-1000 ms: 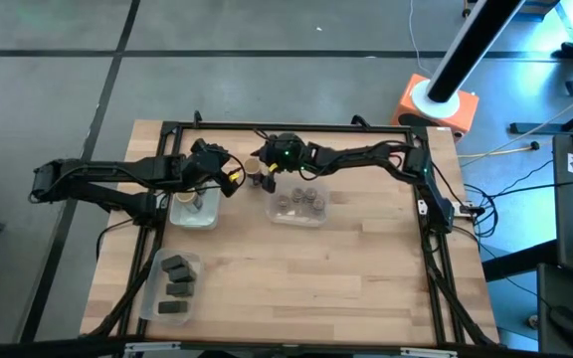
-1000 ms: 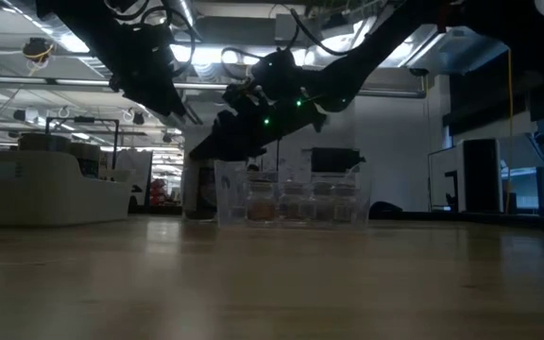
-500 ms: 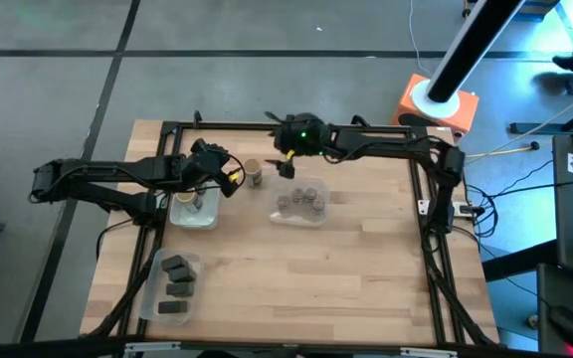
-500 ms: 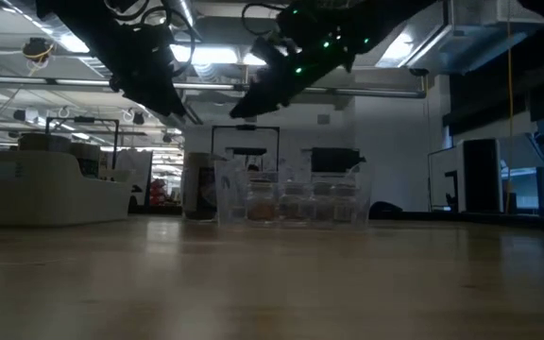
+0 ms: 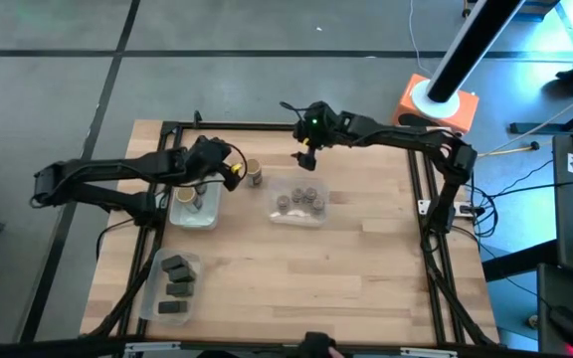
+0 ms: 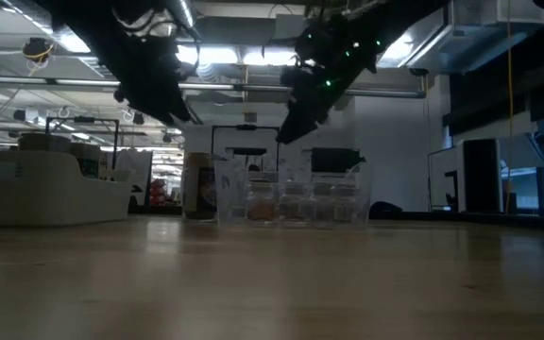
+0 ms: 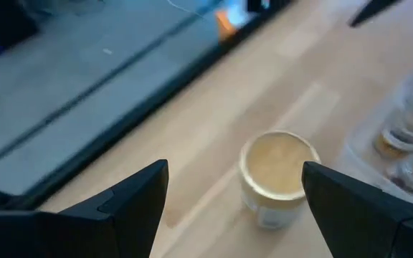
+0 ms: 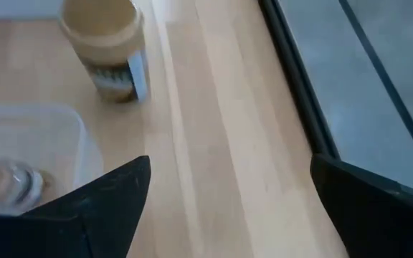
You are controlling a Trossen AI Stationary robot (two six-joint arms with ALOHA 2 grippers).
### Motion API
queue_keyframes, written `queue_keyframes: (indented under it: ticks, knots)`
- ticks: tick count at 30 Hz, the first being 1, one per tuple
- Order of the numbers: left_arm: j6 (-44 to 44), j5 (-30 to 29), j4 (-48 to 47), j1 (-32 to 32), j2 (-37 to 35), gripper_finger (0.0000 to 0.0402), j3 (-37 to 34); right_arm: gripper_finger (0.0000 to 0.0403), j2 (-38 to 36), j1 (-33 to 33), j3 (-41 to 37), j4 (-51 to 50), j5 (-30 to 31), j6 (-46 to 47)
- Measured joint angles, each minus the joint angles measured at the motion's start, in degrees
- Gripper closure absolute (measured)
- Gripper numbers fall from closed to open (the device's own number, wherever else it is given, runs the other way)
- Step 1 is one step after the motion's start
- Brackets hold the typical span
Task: Sort spices by type
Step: Put the gold seasoning bottle into the white bin
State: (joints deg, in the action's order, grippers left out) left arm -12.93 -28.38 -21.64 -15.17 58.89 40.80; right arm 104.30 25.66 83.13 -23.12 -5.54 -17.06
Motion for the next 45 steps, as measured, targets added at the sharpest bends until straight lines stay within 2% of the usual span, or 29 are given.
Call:
queue_keyframes:
  ticks: [3, 7, 12, 22, 28, 35, 38, 45]
  knots:
    - [1.40, 6.17, 1.60, -2.03, 2.29, 0.0097, -0.04, 0.0023, -0.32, 0.81, -3.33, 2.27, -0.01, 0.07]
    - [2.94, 8.39, 6.34, -4.11, 5.92, 0.0097, -0.04, 0.0023, -1.06, 1.71, -7.54, 6.89, -0.01, 0.83]
    - [2.60, 8.37, 9.44, -5.99, 7.76, 0.0097, -0.02, 0.0023, -1.16, 2.22, -10.75, 7.01, 0.52, 1.01]
    - [6.34, 8.90, 10.65, -3.66, 7.21, 0.0097, 0.00, 0.0023, -1.19, 2.22, -13.14, 11.83, 1.10, -0.10]
    - [4.17, 9.10, 10.68, -2.66, 7.21, 0.0097, 0.00, 0.0023, -1.19, 2.25, -13.14, 13.17, 1.49, -1.22]
    - [5.40, 3.77, 13.55, -2.95, 7.24, 0.0097, 0.00, 0.0023, -1.19, 2.25, -13.14, 13.18, 1.49, -1.76]
    - [5.66, 4.03, 15.38, -2.77, 7.26, 0.0082, 0.00, 0.0023, -1.19, 2.43, -13.14, 13.21, 1.48, -2.64]
    - [3.63, 5.67, 15.05, -2.71, 7.72, 0.0008, 0.00, 0.0023, -1.19, 2.99, -13.14, 13.23, 1.46, -2.73]
